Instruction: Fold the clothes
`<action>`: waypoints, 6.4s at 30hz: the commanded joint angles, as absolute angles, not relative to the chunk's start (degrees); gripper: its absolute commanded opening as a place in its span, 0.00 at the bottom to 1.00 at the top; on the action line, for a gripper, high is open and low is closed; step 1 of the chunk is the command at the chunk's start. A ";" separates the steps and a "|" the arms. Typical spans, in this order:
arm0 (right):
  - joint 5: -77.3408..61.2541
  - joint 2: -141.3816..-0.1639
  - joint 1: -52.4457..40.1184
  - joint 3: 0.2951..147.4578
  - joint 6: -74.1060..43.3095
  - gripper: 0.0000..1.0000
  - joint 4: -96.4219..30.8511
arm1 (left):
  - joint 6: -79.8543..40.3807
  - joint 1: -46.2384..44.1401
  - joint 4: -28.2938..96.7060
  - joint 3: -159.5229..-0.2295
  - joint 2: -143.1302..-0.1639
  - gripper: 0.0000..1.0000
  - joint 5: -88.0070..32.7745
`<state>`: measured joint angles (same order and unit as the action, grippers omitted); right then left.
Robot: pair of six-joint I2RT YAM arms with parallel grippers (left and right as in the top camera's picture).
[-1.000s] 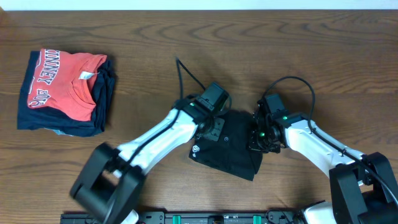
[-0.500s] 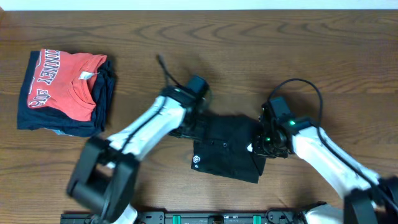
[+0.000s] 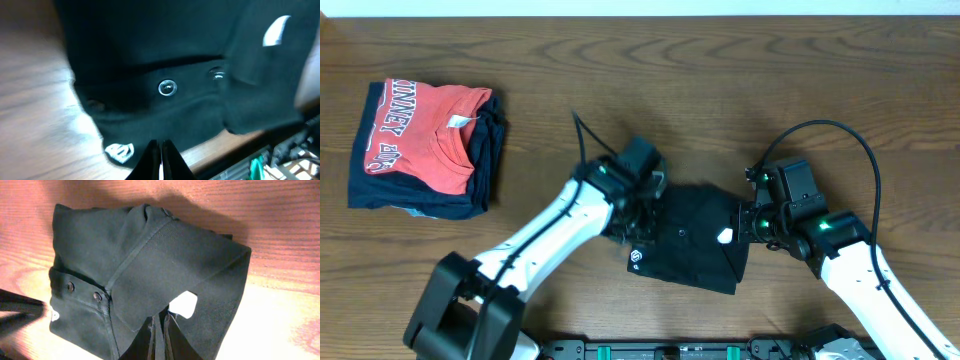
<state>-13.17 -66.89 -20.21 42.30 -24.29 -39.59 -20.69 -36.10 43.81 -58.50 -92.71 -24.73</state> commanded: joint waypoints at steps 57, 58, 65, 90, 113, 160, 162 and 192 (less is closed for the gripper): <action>-12.01 -73.19 -20.32 42.26 -20.53 0.08 -37.82 | -24.69 -22.48 11.64 -50.37 -92.53 0.57 -38.98; -11.97 -73.47 -20.32 42.24 -20.53 0.08 -37.67 | -24.69 -22.39 13.15 -50.37 -92.36 0.63 -41.71; -6.00 -81.32 -20.32 41.21 -26.22 0.03 -36.36 | -24.38 -24.36 24.03 -48.69 -92.47 0.99 -45.84; -9.21 -90.87 -20.32 41.19 -28.25 0.01 -33.08 | -56.80 -37.76 -4.23 -36.80 -99.35 0.96 -35.11; -13.78 -72.86 -20.27 49.78 -22.61 0.02 -51.53 | -33.15 -26.92 8.32 -40.71 -88.58 0.06 -44.66; -13.96 -58.78 -20.27 51.81 -28.69 0.08 -50.72 | -30.13 41.17 -18.41 -52.53 -85.69 0.06 -47.44; -13.93 -58.78 -20.27 51.81 -28.69 0.08 -50.78 | -30.70 42.22 -16.27 -52.53 -85.67 0.06 -47.44; -13.98 -59.27 -20.27 51.81 -28.69 0.08 -49.56 | -22.44 46.61 20.36 -55.46 -61.98 0.98 -60.03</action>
<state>-13.54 -59.05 -20.21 51.16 -28.10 -49.80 -25.65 47.07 19.11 -53.63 -63.79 -58.46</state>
